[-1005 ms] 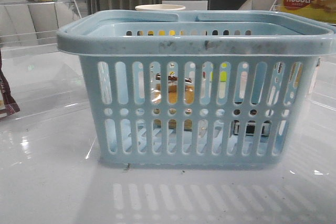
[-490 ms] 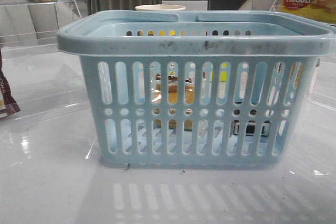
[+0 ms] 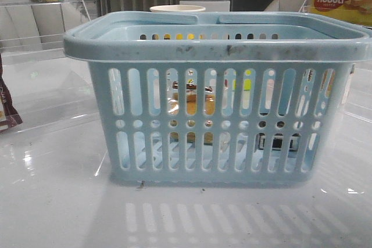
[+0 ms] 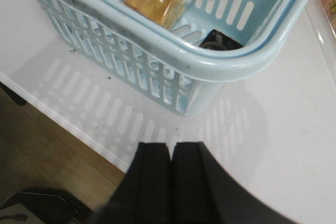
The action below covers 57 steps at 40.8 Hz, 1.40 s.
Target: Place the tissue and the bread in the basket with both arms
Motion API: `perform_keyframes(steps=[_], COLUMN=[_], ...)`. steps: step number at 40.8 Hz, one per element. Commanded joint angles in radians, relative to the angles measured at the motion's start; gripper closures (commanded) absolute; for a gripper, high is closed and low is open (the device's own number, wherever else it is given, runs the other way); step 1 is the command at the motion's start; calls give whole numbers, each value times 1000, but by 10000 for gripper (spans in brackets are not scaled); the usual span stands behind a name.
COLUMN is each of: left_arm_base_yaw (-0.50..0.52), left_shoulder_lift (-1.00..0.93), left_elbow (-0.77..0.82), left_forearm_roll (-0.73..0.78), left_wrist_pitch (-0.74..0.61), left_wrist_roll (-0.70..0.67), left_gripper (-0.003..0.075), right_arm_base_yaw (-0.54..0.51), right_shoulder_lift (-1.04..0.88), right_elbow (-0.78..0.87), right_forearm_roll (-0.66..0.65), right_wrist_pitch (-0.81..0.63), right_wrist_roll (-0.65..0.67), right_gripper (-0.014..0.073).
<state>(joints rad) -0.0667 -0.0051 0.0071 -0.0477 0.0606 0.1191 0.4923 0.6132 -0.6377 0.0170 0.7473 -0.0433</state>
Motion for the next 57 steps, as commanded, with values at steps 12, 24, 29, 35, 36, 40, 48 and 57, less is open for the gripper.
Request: perform_keyframes(steps=[12, 24, 29, 35, 36, 40, 48, 57], left_arm_base_yaw=[5, 5, 5, 5, 5, 5, 5, 5], left_shoulder_lift=[-19, -19, -18, -18, -18, -18, -18, -18], left_elbow=[6, 6, 6, 6, 6, 6, 6, 6], left_forearm_roll=[79, 79, 79, 79, 79, 79, 79, 79], left_wrist_pitch=[-127, -156, -156, -156, -156, -156, -156, -156], left_wrist_roll=[-88, -88, -88, -88, -88, -88, -88, -88], left_gripper=[627, 627, 627, 627, 627, 627, 627, 627], right_arm_base_yaw=[-2, -2, -2, -2, -2, -2, -2, -2], right_shoulder_lift=[-1, -1, -1, -1, -1, -1, -1, -1], right_elbow=[-28, -28, -28, -28, -28, -28, -28, -28], right_forearm_roll=[-3, -3, -3, -3, -3, -3, -3, -3], right_wrist_pitch=[-51, -51, -51, -51, -51, -51, -51, -50], right_wrist_roll=[-4, -4, -4, -4, -4, -4, -4, -4], right_gripper=[538, 538, 538, 538, 538, 538, 538, 538])
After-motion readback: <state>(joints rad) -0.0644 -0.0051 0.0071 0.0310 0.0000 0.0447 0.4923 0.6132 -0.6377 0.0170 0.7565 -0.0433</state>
